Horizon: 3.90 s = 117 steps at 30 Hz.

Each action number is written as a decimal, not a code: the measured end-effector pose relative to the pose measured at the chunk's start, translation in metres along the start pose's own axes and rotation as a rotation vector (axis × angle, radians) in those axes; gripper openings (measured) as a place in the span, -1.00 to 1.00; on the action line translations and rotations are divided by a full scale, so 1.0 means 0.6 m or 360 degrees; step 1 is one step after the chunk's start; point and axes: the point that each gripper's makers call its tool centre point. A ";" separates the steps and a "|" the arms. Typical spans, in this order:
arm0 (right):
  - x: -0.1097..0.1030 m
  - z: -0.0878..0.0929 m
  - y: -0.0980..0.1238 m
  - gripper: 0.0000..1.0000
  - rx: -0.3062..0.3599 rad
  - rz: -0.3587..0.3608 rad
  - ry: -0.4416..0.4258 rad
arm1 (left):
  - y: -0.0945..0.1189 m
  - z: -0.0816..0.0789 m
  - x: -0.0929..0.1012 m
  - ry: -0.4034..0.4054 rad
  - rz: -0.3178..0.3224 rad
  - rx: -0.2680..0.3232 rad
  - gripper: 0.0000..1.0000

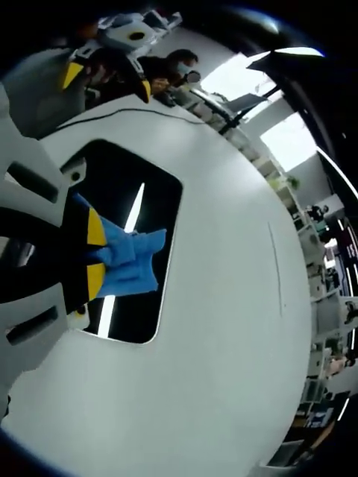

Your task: Wipe the mirror surface with the cleaning cloth until all visible marks leave the cleaned area.

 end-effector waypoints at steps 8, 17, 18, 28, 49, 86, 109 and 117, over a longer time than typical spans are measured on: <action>0.029 0.007 0.014 -0.99 -0.0014 0.0050 -0.0007 | 0.000 0.001 0.001 -0.0007 0.0002 -0.0006 0.98; 0.051 0.017 0.028 -0.99 -0.0038 0.0104 -0.0047 | -0.001 0.002 0.003 -0.0012 0.0007 -0.0013 0.98; 0.053 0.018 0.029 -0.99 -0.0045 0.0115 -0.0047 | -0.001 0.002 0.003 -0.0013 0.0007 -0.0014 0.98; 0.064 0.024 0.036 -0.99 -0.0095 0.0175 -0.0049 | -0.002 0.002 0.005 -0.0013 0.0010 -0.0013 0.98; 0.051 0.040 0.044 -0.99 -0.0060 0.0247 -0.0039 | -0.001 0.004 0.003 -0.0009 0.0014 -0.0018 0.94; 0.017 0.099 0.079 -0.99 -0.0013 0.0246 -0.0168 | 0.002 0.000 0.005 0.0001 0.0018 -0.0004 0.98; 0.000 0.090 0.068 -0.99 -0.0045 0.0265 -0.0101 | 0.001 0.001 0.006 -0.0007 0.0022 -0.0008 0.98; -0.025 0.078 0.050 -0.99 -0.0064 0.0251 -0.0036 | 0.001 0.000 0.006 -0.0010 0.0025 -0.0003 0.98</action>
Point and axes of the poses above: the point that each gripper's makers call its tool centre point, and the gripper's own axes: y roughly backward along the fingers, x roughly to its right, z roughly out of its underside, and after that the axes turned 7 degrees about y, right-handed
